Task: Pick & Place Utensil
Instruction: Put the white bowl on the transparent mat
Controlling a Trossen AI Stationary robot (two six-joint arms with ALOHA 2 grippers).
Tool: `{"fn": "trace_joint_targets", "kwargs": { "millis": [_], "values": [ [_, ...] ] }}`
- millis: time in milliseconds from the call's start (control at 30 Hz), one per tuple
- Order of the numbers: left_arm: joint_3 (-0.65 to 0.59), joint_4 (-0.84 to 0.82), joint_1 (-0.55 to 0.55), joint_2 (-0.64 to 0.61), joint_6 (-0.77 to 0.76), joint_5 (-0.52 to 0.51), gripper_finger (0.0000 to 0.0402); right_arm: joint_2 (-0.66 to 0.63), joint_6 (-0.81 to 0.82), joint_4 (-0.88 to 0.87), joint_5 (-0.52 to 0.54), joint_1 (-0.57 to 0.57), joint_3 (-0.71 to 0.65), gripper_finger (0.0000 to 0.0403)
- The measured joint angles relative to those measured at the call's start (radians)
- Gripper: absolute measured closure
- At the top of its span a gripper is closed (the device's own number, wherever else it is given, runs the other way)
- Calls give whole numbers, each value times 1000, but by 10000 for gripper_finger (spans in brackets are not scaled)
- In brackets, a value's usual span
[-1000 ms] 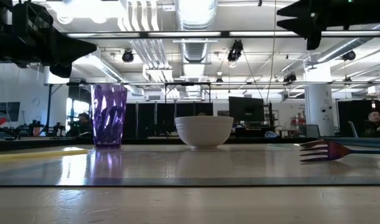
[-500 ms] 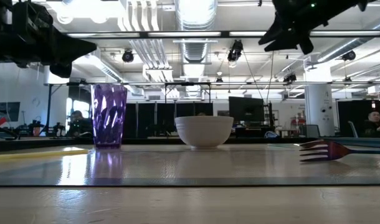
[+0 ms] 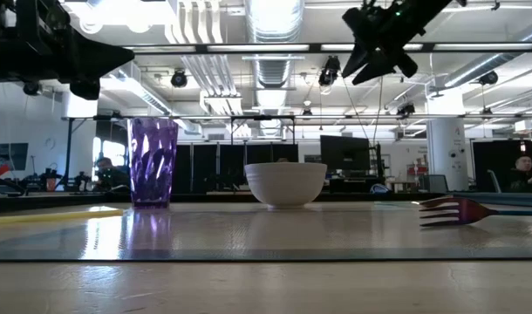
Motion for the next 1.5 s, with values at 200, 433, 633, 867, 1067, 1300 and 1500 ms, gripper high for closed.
{"fn": "trace_joint_targets", "kwargs": {
  "millis": [200,433,633,867,1067,1300,1500],
  "values": [
    [0,0,0,0,6,0,401,140,-12,-134,0,-33,132,250],
    [0,0,0,0,1,0,401,300,-22,-232,-12,-67,248,252],
    [0,-10,0,0,-51,0,401,413,-37,-239,-151,-108,283,250],
    [0,-49,0,0,-87,17,401,525,-52,-239,-163,-117,323,256],
    [0,-47,0,0,-87,16,401,594,-76,-236,-247,-122,346,258],
    [0,-41,0,0,-36,16,401,635,-75,-236,-282,-123,347,261],
    [1,4,0,0,7,16,401,663,-72,-235,-315,-122,346,266]
  ]
}}
